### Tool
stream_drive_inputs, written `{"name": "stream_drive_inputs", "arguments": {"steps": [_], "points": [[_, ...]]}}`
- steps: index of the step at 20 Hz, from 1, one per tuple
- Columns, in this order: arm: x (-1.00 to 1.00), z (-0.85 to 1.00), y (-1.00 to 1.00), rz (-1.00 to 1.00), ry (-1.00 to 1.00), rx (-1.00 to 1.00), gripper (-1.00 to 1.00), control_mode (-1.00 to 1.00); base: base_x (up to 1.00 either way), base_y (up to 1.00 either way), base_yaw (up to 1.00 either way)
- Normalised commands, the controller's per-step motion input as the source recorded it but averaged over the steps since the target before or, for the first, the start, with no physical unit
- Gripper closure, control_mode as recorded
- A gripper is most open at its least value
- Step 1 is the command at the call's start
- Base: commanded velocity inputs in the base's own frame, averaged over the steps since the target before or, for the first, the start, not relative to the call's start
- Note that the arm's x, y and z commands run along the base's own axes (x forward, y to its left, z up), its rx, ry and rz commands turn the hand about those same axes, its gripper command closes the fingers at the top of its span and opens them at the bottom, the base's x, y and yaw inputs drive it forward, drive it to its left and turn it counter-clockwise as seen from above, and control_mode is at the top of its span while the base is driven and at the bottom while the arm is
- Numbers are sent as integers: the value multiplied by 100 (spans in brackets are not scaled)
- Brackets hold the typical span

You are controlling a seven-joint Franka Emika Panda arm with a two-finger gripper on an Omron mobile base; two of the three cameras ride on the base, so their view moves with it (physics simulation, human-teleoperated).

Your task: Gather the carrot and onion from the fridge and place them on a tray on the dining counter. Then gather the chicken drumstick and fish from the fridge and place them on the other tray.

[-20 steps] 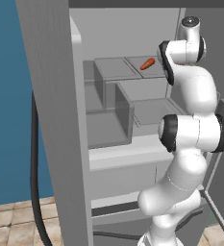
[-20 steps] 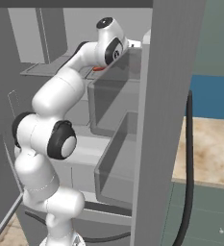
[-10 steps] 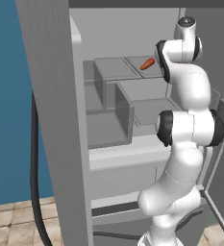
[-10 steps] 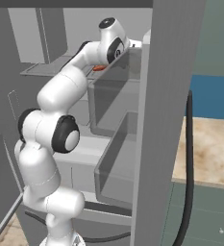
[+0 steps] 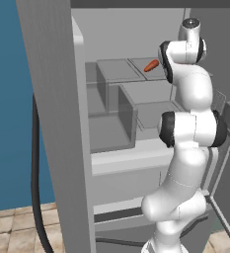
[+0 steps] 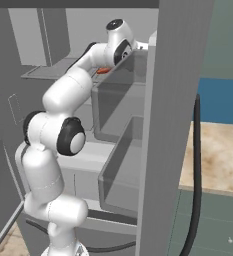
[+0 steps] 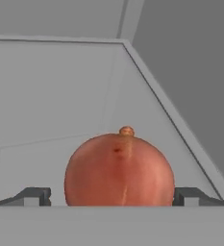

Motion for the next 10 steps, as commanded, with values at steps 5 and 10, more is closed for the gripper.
{"name": "stream_drive_inputs", "arguments": {"steps": [5, 10], "points": [[7, -6, -19, 0, 0, 2, -100, -100, 0, 0, 0], [8, -17, -5, 0, 0, 0, 100, -100, 0, 0, 0]]}}
